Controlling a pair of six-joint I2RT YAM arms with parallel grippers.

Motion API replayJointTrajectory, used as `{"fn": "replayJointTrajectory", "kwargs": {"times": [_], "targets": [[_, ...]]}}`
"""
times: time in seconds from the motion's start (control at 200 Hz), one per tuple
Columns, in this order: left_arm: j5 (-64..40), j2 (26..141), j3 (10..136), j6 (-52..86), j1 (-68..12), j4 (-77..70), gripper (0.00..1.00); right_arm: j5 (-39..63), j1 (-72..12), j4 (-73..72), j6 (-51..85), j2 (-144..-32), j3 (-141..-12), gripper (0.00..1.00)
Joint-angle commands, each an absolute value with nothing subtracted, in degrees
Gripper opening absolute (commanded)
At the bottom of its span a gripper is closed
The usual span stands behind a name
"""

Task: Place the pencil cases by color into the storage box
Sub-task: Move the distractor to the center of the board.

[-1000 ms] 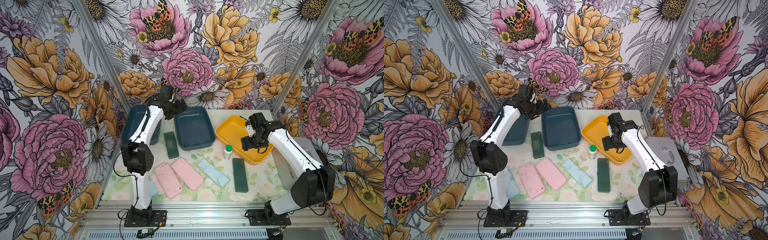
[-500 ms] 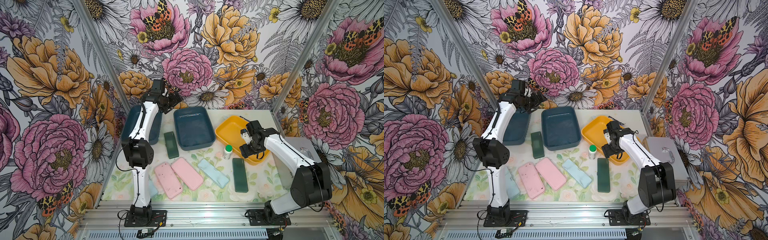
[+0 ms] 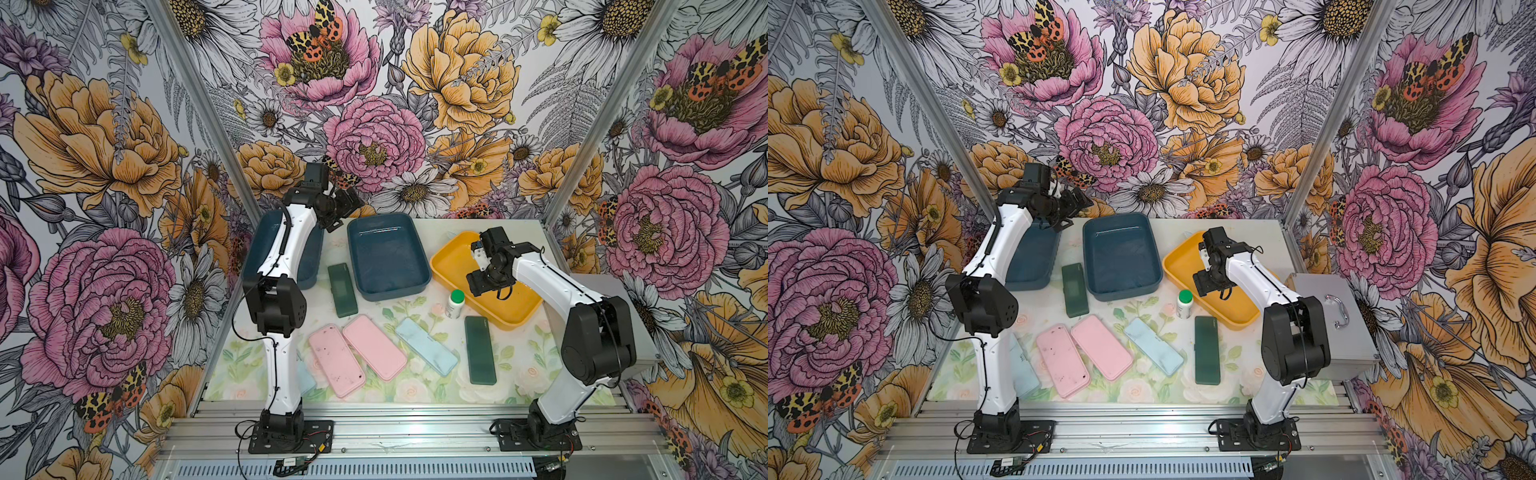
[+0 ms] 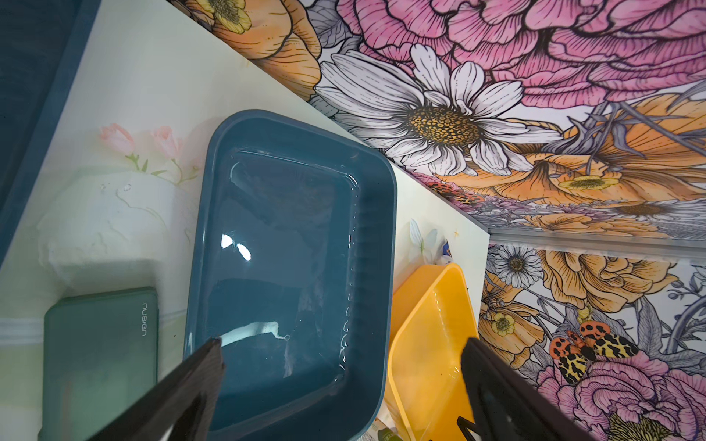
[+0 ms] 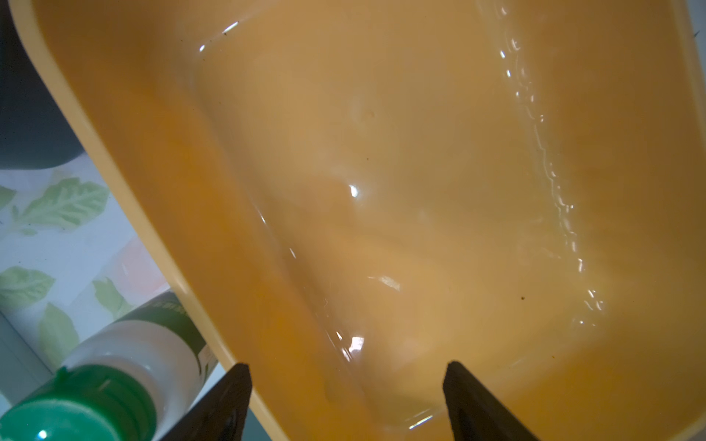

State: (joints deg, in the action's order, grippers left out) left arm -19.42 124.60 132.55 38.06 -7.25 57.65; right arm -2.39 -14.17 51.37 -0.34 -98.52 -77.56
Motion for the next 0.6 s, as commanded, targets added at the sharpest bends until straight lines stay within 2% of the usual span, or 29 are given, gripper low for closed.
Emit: {"fn": "replayJointTrajectory", "kwargs": {"times": [0.0, 0.595], "targets": [[-20.9, 123.5, 132.1, 37.2, -6.3, 58.1, 0.99, -0.8, -15.6, 50.7, 1.0, -98.5, -78.8, 0.82], [-20.9, 124.0, 131.7, 37.3, -6.2, 58.1, 0.99, 0.7, -18.8, 51.2, 2.1, -98.3, -75.6, 0.82]]}}
